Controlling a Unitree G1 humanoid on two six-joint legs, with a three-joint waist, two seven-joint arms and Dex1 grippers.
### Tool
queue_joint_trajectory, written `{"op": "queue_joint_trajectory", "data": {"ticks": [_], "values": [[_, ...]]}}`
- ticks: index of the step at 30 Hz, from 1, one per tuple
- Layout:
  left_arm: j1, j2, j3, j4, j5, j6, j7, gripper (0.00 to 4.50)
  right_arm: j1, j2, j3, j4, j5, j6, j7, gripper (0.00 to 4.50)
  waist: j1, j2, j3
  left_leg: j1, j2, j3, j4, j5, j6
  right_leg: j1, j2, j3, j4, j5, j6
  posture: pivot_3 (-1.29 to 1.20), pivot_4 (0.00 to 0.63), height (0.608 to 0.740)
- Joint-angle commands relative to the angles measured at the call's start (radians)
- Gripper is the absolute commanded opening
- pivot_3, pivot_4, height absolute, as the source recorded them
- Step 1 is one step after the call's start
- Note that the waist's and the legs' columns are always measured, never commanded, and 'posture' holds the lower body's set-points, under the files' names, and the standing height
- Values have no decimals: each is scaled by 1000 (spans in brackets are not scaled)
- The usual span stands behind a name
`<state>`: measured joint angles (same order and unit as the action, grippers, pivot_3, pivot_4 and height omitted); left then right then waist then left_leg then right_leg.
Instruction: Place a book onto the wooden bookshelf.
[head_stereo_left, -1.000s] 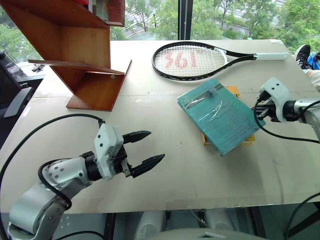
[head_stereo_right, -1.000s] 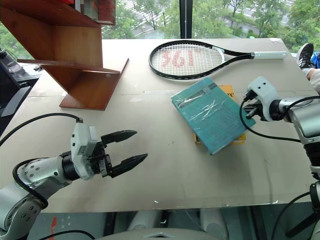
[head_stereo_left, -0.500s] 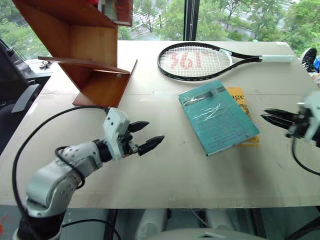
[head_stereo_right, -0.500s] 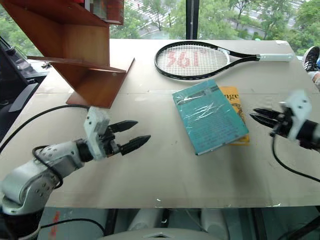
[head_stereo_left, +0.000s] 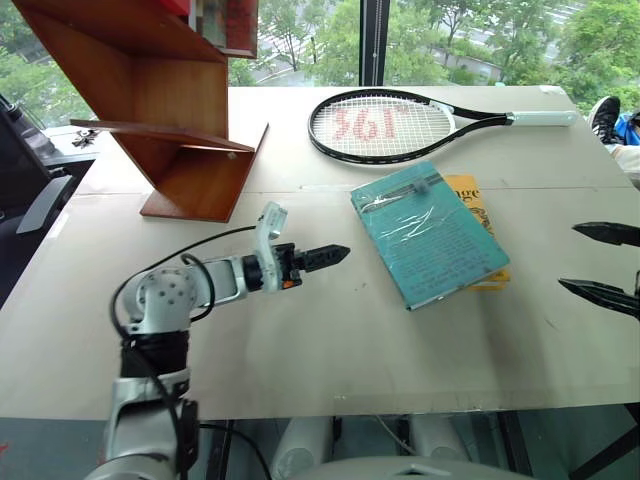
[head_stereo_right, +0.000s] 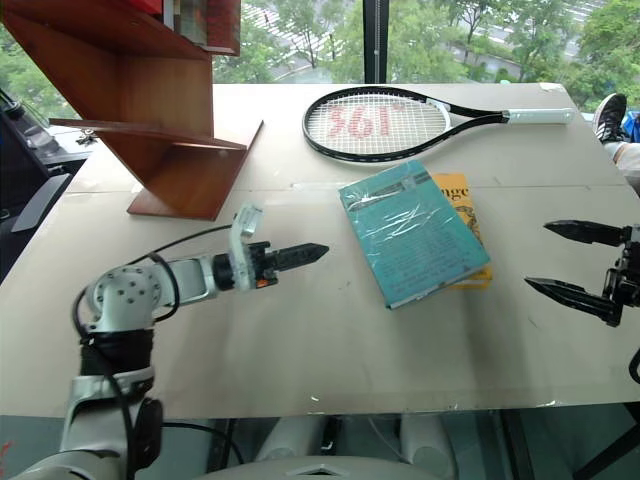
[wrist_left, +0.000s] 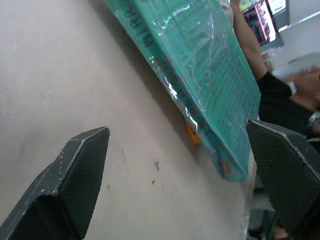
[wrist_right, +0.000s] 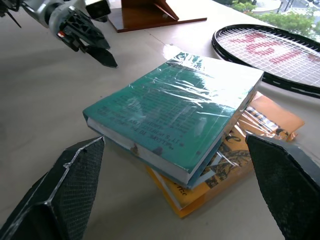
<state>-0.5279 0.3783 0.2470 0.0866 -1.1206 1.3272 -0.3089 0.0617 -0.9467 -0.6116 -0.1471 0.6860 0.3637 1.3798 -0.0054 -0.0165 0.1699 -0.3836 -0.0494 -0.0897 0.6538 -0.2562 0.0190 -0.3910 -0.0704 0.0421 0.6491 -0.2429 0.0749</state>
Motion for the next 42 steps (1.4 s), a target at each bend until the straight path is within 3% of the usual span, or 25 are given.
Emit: {"op": "queue_joint_trajectory", "data": {"ticks": [1, 7, 13, 14, 16, 18, 23, 27, 33, 36, 38, 42], "values": [[-64, -88, 52, 115, -11, -4, 69, 4500, 19, 19, -42, -52, 26, -16, -19, 4479, 1, 0, 0, 0, 0, 0, 0, 1, -1, 0, 0, 0, 0, 0, 0, 0, 150, 740], [-162, -260, 70, 343, 49, -57, 101, 4500, 97, 65, -70, -155, 56, -1, -68, 4479, 10, 0, 0, -1, 0, 0, 0, 1, -3, 0, 0, 0, -1, 0, 0, 0, 150, 740], [-251, -309, -5, 512, 179, -151, -44, 4500, 147, 70, -87, -201, 70, 5, -101, 4479, 21, 0, 0, -1, -1, 1, 0, 2, -3, 0, 0, 0, -1, 0, 0, 0, 150, 740], [-258, -310, -11, 527, 194, -162, -69, 3930, 151, 69, -91, -205, 74, 6, -106, 4500, 21, -1, 0, 0, -1, 0, 0, 2, -3, 1, 0, -1, -1, 0, 0, 0, 150, 740], [-266, -317, -3, 550, 201, -166, -112, 3324, 160, 68, -101, -215, 79, 8, -115, 4500, 19, 0, 0, -1, -1, 0, 0, 2, -3, 1, 0, -1, -2, 0, 0, 0, 150, 740], [-267, -329, 15, 563, 201, -173, -139, 2121, 170, 72, -101, -226, 79, 3, -124, 4500, 19, 0, 0, -1, -1, 0, 0, 2, -3, 0, 0, -1, -2, 0, 0, 0, 150, 740], [-248, -356, 66, 569, 184, -156, -163, 64, 177, 89, -85, -243, 77, -9, -142, 4500, 21, -1, -1, -1, -1, 0, 0, 2, -3, 1, 0, -1, -3, 0, 1, 0, 150, 740], [-225, -343, 147, 479, 104, -57, -137, 64, 167, 98, -73, -243, 82, -11, -151, 4500, 18, -1, 0, -1, -1, 0, 0, 2, -3, 1, -1, -1, -3, 0, 1, 0, 150, 740], [-237, -220, 283, 212, -48, 107, -10, 64, 105, 116, -32, -207, 83, -28, -160, 4500, -1, -1, 0, -3, 0, 0, 0, 2, -3, -3, 0, 0, -2, 0, 1, 0, 150, 740], [-278, -73, 259, 3, -68, 127, -26, 64, 10, 134, -23, -174, 133, -26, -186, 4500, -8, -3, 1, -4, 0, 0, 0, 2, -4, -4, 0, 0, -1, 0, 1, 0, 150, 740], [-284, 64, 171, -136, 0, 60, -124, 64, -57, 144, -19, -161, 158, -35, -197, 4500, -9, -3, 2, -4, 0, 0, 0, 2, -4, -4, 0, 1, -1, 0, 1, 0, 150, 740], [-302, 322, -6, -284, 236, -263, -381, 64, -167, 153, 15, -157, 235, -7, -206, 4500, -2, -3, 2, -3, 0, 1, -3, 2, -4, -5, 0, 1, -2, 0, 0, 0, 150, 740]]}}
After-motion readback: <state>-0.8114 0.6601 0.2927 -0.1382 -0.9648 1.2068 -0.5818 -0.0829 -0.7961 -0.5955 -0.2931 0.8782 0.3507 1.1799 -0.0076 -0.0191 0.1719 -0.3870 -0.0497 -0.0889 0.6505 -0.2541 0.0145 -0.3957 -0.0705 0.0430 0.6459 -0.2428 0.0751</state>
